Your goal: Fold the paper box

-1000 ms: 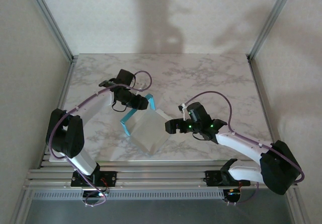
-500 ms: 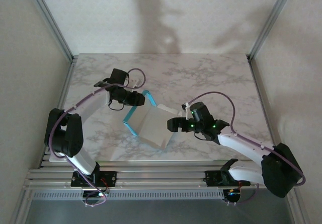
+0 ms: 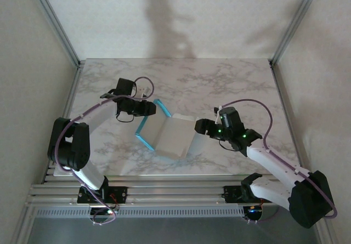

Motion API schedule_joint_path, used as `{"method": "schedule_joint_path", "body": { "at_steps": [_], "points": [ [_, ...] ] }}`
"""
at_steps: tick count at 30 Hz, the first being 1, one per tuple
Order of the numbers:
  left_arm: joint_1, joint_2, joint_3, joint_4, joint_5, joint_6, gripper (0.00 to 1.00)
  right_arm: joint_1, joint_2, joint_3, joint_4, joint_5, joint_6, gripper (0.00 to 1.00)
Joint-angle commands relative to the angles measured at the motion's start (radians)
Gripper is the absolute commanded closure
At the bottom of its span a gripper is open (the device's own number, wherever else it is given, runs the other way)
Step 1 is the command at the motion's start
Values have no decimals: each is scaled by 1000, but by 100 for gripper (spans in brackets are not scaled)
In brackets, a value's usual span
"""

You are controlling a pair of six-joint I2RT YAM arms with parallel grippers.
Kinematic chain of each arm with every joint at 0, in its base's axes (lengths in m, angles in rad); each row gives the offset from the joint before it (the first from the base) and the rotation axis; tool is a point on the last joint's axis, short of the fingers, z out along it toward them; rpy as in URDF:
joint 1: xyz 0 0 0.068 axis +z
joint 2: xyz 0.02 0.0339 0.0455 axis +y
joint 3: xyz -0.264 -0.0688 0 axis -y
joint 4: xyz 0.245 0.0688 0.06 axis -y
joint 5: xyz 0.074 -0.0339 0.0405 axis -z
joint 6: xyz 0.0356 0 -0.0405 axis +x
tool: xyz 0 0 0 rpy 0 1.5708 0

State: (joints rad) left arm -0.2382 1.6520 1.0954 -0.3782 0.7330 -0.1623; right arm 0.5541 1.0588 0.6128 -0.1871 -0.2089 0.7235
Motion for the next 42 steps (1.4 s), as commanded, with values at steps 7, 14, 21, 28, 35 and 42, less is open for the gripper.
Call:
{"method": "schedule_joint_path", "body": {
  "at_steps": [7, 14, 21, 28, 35, 42],
  "points": [
    [7, -17, -14, 19, 23, -11, 62, 16, 142, -64, 183, -7, 158, 43],
    [8, -17, -20, 19, 19, -8, 62, 50, 264, -84, 351, -27, 205, 51],
    [8, -16, -20, 19, 19, -6, 62, 84, 341, -82, 442, -7, 229, 63],
    [10, -16, -22, 21, 22, -11, 61, 90, 326, -68, 402, 25, 209, 79],
    [11, -26, -20, 44, 50, -36, 60, 90, 304, -36, 327, 41, 166, 92],
    [14, -93, 11, 64, 45, -21, 47, 67, 271, 65, 145, 24, 18, 97]
  ]
}}
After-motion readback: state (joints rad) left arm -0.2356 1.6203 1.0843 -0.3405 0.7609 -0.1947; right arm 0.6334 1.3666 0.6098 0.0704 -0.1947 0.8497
